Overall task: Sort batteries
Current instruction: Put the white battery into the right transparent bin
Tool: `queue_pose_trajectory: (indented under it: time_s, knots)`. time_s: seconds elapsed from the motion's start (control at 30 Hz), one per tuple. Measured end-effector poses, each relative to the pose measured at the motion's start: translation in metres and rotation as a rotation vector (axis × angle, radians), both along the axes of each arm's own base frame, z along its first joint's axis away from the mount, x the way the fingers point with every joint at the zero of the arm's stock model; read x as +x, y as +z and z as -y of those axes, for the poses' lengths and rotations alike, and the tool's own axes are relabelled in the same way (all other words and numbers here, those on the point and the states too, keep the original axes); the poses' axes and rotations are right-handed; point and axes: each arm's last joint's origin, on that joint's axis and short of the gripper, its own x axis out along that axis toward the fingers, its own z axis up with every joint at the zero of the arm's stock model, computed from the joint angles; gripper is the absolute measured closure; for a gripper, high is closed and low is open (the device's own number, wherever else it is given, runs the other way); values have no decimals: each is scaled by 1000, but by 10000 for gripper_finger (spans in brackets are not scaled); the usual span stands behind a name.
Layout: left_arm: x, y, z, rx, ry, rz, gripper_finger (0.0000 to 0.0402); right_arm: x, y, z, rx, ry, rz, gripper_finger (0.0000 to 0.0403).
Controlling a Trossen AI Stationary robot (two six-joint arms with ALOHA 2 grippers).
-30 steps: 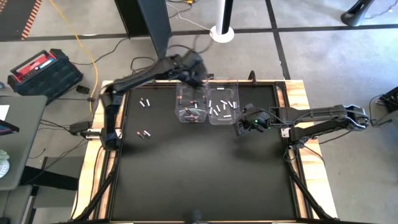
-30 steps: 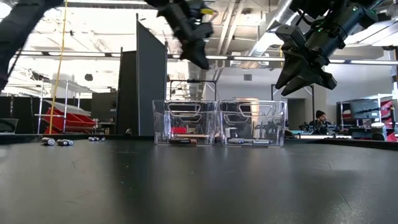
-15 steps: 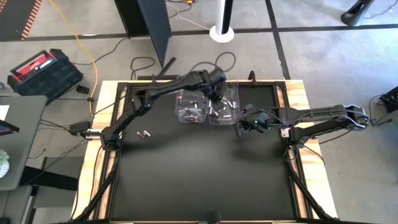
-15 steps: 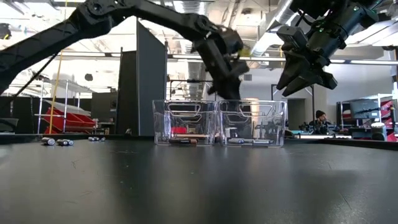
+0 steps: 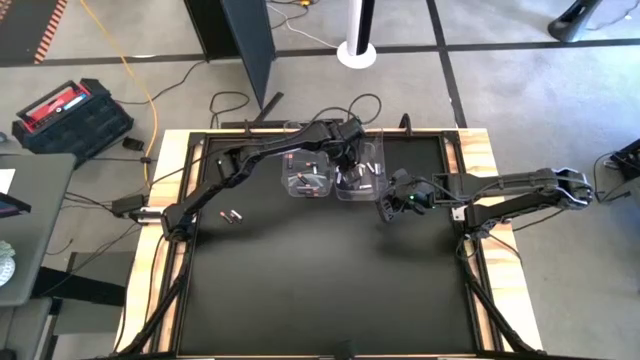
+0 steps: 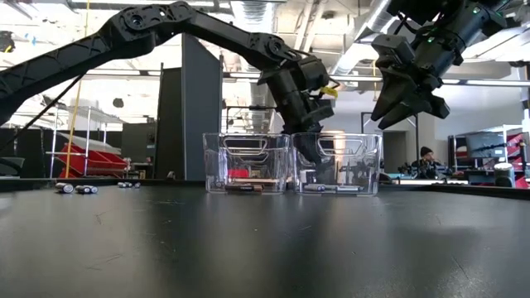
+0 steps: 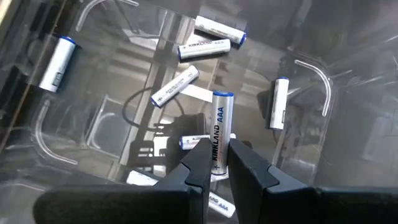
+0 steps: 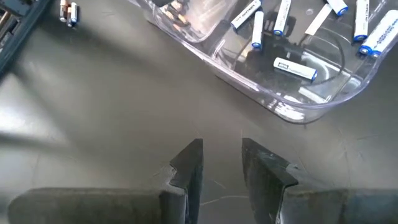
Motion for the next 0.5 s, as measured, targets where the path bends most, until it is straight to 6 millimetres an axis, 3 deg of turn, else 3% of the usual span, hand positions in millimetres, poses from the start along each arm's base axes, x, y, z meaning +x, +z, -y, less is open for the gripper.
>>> queue_pose_trajectory:
  time_s: [0.5]
  knots:
    - [0,0,1,-7,10,-1,335,0,0,0,-2,2,-1,276]
